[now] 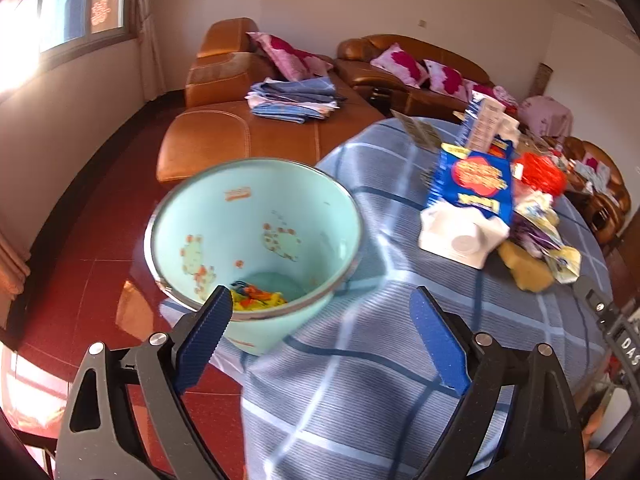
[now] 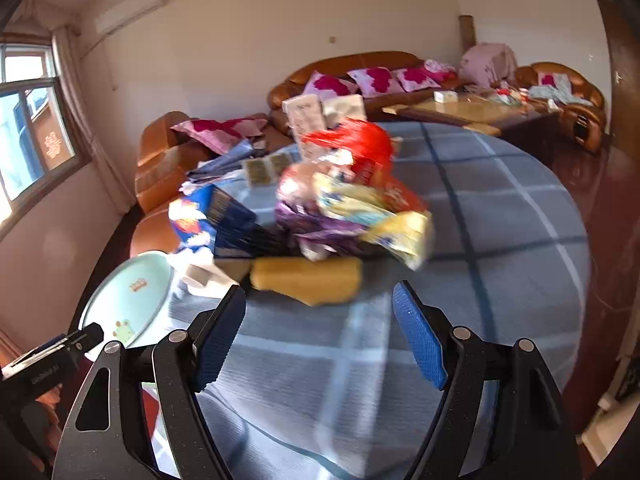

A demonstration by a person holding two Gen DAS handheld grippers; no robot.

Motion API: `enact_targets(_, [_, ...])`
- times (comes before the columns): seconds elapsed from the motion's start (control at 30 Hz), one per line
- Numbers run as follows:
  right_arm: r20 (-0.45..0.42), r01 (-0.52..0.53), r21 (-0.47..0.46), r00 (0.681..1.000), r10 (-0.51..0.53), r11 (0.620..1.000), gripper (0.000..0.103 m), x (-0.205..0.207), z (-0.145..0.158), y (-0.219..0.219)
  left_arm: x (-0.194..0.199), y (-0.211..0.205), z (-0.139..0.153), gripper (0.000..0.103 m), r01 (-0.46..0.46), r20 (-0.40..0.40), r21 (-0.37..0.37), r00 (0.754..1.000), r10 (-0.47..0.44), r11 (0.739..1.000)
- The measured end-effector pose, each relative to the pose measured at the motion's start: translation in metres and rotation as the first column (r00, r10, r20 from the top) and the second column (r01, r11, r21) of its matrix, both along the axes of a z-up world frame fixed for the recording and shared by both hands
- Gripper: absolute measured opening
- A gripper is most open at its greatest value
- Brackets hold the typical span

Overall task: Collect trash
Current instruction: 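Grasp LOOK milk carton with left tool while right tool grasps yellow sponge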

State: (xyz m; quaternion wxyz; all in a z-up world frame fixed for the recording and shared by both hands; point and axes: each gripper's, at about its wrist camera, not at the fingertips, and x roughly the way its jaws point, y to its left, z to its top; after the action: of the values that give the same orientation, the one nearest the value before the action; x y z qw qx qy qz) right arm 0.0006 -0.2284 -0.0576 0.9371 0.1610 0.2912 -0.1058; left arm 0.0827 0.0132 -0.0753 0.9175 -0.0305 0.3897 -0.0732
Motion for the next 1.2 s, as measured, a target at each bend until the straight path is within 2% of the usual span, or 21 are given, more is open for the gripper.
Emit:
enact_targets(0.43, [-0.025,0.067,0.069,0.998,-0.066,0.995,0.076,-0.005,-0.017,-0.038,-0.001,-0.037,-0.017,0.092,0.081,-0.030,0.020,0.996,-0.080,0.997])
enact_targets(0.53, [-0.035,0.029,0.094,0.999,-0.026,0.995,0.076,0.005,-0.020,-0.035,0.003,-0.045,-0.021,0.092,0.093,-0.035,0.029,0.995,-0.092,0.995])
enact_targets(0.67, [-0.057,-0.022,0.078,0.998,0.026,0.997,0.082,0.028,-0.022,-0.020,0.008,-0.049,-0.022,0.092,0.097,-0.032,0.043,0.995,-0.096,0.994])
enact_targets(0.77, [-0.094,-0.056,0.124,0.993,0.068,0.991,0.083,0.052,-0.028,-0.015,0.010,-0.046,-0.022,0.092,0.088,-0.028,0.049,0.996,-0.087,0.995])
enact_targets(1.0, [-0.164,-0.052,0.197,0.983,0.085,0.979,0.086,0.088,-0.044,-0.014,0.020,-0.036,-0.021,0.092,0.060,-0.024,0.045,0.998,-0.059,0.997])
enact_targets(1.03, [-0.159,-0.053,0.187,0.984,0.083,0.981,0.083,0.089,-0.043,-0.014,0.021,-0.037,-0.021,0.092,0.060,-0.022,0.043,0.998,-0.059,0.997])
enact_targets(1.07, [-0.158,-0.058,0.188,0.983,0.089,0.980,0.071,0.090,-0.043,-0.013,0.022,-0.037,-0.020,0.092,0.063,-0.018,0.042,0.998,-0.062,0.997])
enact_targets(1.2, [-0.156,-0.073,0.186,0.982,0.103,0.980,0.058,0.085,-0.042,-0.015,0.021,-0.041,-0.016,0.092,0.077,-0.003,0.034,0.997,-0.077,0.996])
